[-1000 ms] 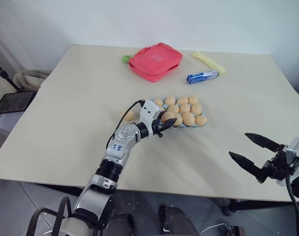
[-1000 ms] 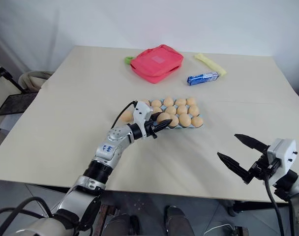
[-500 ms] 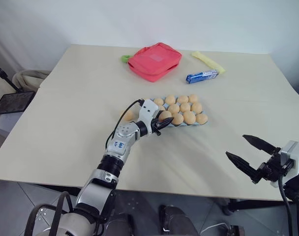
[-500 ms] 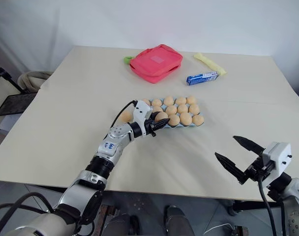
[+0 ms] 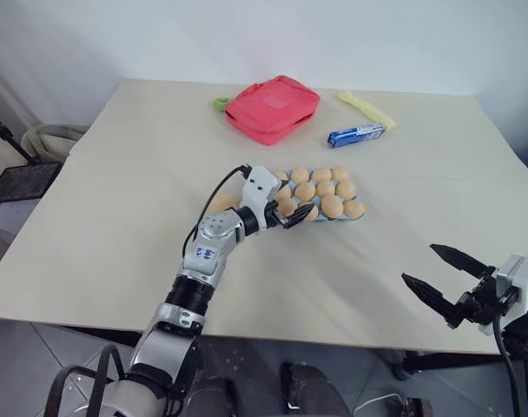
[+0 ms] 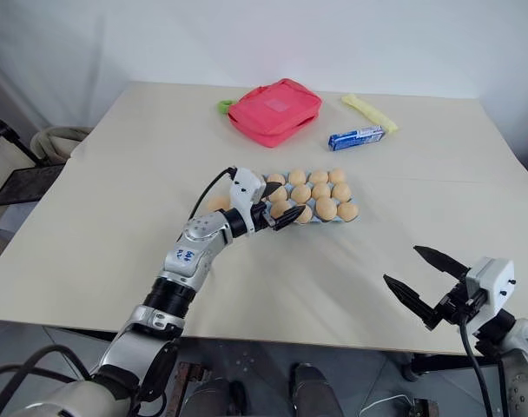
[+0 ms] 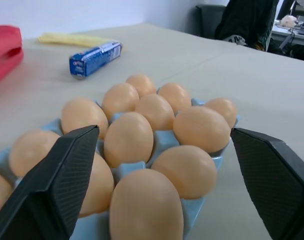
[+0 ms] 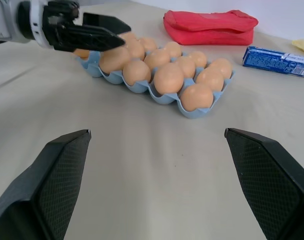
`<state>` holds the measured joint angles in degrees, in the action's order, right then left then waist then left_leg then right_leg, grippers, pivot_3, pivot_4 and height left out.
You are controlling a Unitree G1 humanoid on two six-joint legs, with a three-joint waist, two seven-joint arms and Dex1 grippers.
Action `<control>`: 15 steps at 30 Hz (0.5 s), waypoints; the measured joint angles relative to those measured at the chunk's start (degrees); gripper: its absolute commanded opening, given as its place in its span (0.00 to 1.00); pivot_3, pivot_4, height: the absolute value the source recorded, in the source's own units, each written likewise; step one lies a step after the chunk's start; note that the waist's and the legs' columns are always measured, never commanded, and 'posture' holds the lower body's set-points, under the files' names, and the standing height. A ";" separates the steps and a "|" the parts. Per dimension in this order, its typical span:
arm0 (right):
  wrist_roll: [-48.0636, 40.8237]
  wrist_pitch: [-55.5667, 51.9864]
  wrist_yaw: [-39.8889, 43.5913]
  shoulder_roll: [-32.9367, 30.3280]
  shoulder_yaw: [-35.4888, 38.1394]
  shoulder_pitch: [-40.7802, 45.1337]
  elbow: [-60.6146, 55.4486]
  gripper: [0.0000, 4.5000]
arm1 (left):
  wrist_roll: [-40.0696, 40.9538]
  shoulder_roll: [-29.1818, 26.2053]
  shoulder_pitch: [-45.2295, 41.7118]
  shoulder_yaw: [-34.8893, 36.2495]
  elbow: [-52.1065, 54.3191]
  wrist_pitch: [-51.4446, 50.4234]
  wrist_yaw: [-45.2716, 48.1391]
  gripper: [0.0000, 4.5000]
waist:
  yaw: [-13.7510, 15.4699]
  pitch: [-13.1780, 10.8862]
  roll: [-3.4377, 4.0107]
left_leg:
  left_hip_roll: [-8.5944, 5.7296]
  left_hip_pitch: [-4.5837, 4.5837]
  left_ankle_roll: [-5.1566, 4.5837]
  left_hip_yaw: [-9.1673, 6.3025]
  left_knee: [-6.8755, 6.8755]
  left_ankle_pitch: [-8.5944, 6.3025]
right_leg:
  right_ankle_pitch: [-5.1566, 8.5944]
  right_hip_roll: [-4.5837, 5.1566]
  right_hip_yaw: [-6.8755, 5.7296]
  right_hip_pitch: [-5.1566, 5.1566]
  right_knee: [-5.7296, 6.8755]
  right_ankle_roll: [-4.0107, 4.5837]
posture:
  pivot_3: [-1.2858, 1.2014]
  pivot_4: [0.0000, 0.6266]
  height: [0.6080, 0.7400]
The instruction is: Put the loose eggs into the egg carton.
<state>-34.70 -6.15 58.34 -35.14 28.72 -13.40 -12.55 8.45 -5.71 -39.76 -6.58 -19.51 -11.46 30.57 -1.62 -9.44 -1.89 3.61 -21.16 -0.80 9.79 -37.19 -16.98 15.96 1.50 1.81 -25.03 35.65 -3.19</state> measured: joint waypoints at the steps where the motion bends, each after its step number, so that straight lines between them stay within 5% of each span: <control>1: 0.00 0.09 0.27 0.00 -0.04 0.16 0.31 1.00 | 0.01 -0.40 0.82 -0.03 1.54 -0.58 0.08 1.00 | 0.01 0.00 0.00 | 0.00 0.00 0.00 0.00 -0.01 0.00 | 0.00 0.00 0.00 0.00 0.01 0.00 | 0.52 0.24 1.00; 15: 0.04 -1.29 1.66 -2.43 -2.04 3.95 1.47 1.00 | 5.54 -9.59 24.52 9.47 31.66 -4.79 -1.20 1.00 | -0.09 0.03 0.06 | 0.03 0.16 0.07 0.04 -0.04 0.06 | 0.05 0.05 0.05 0.03 0.23 0.10 | 0.52 0.24 1.00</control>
<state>-34.65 -7.44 60.00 -37.57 26.68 -9.46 -11.08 13.99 -15.31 -15.24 2.89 12.14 -16.25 29.37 -1.70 -9.41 -1.83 3.64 -20.99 -0.73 9.84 -37.24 -16.92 16.01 1.55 1.86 -25.00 35.88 -3.10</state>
